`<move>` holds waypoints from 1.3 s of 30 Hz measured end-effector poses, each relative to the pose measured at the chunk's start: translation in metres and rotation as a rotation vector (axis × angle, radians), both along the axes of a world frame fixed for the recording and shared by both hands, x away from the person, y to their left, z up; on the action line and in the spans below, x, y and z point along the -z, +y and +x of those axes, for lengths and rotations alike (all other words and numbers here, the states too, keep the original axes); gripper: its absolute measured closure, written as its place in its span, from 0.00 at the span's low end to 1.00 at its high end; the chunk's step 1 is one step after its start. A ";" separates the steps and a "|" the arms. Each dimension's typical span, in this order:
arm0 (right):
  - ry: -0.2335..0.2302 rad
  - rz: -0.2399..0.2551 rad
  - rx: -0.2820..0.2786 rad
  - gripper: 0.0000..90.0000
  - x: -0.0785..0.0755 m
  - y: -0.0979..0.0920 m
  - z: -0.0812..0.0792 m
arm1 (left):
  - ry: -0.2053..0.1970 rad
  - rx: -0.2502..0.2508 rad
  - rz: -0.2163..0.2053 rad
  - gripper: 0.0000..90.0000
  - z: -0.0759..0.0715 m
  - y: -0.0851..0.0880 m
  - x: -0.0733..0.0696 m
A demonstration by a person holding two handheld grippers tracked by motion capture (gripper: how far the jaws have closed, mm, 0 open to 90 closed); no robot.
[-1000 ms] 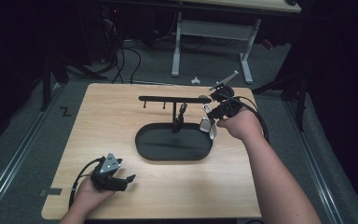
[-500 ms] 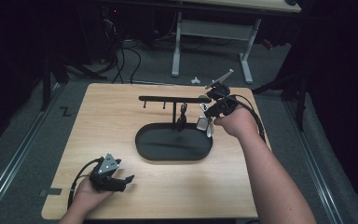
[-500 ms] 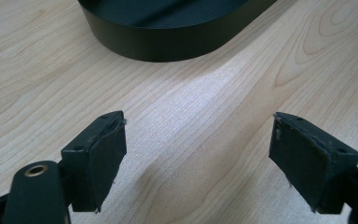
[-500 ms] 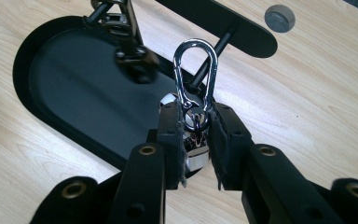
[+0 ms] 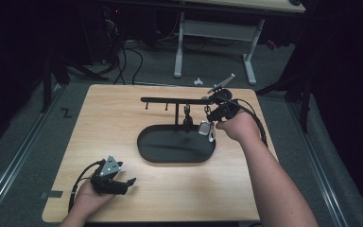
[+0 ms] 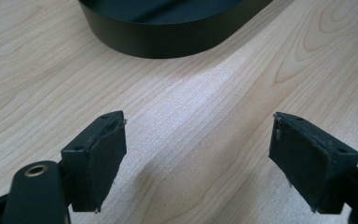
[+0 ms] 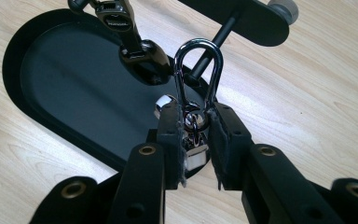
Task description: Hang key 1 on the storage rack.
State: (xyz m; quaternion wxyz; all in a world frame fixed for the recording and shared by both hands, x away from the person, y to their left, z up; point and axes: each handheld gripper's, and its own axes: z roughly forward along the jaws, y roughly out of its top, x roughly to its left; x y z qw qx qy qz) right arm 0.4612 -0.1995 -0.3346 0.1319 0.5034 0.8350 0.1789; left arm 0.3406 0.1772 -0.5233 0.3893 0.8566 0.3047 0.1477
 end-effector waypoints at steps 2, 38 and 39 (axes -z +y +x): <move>0.002 -0.002 0.004 0.84 0.002 0.001 0.001 | 0.001 0.001 0.001 0.21 0.000 0.000 0.000; -0.004 0.034 0.045 0.53 0.019 -0.003 -0.005 | 0.010 -0.004 0.023 0.21 -0.001 0.001 0.004; -0.011 0.043 0.045 0.50 0.023 -0.006 -0.007 | 0.009 -0.005 0.023 0.21 -0.001 0.000 0.004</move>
